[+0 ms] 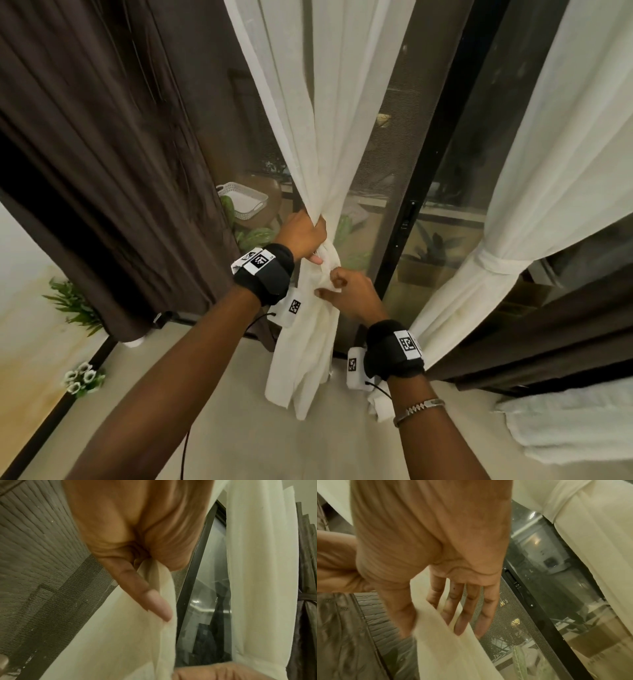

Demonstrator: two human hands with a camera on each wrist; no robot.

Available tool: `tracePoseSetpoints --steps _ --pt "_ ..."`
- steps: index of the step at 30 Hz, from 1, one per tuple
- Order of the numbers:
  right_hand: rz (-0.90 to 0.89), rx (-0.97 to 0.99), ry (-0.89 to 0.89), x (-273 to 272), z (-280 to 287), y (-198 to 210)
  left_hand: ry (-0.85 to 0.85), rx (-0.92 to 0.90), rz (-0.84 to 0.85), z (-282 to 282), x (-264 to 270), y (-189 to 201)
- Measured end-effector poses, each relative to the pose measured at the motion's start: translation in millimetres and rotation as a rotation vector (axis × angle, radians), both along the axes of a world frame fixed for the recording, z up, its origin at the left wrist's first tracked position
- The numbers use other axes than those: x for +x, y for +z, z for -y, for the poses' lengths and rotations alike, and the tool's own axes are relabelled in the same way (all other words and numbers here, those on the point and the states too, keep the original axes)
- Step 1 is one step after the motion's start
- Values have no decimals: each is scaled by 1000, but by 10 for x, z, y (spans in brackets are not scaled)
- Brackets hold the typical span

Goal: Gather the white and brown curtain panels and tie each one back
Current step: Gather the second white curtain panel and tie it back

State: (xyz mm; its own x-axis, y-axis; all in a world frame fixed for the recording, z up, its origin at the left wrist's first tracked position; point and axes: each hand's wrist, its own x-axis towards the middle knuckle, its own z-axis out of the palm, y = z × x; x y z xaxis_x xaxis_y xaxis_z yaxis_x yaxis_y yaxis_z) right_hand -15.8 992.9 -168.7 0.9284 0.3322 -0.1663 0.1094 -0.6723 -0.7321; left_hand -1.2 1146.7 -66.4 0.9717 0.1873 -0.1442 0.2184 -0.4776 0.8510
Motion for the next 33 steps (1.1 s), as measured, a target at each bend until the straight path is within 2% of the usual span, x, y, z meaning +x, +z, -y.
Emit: tracePoseSetpoints --steps 5,9,13,15,17,19,21,23,27,29,33 --pt "-11 64 3 -25 192 -16 -25 189 -18 -9 -52 1" --pt "-69 171 10 10 348 193 -24 307 -77 -33 -10 -199" --pt "-117 256 26 94 716 429 -22 391 -47 -94 18 -340" --pt "-158 192 61 135 943 512 -7 398 -28 -130 -12 -373" --pt "-186 43 98 225 1132 562 5 415 34 -146 -27 -450" --pt "-102 -106 68 379 1266 570 -14 402 125 -135 -88 -519" --pt "20 -164 -60 547 1319 558 -40 368 142 -134 -117 -570" --pt "95 -141 -192 663 1246 583 -121 338 78 -110 -201 -524" --pt "306 -161 -291 818 860 718 -180 208 94 -40 -387 -449" --pt "344 -147 -265 886 632 790 -159 159 92 -19 -450 -456" --pt "328 -110 -95 876 170 938 -149 105 31 -44 -597 -447"
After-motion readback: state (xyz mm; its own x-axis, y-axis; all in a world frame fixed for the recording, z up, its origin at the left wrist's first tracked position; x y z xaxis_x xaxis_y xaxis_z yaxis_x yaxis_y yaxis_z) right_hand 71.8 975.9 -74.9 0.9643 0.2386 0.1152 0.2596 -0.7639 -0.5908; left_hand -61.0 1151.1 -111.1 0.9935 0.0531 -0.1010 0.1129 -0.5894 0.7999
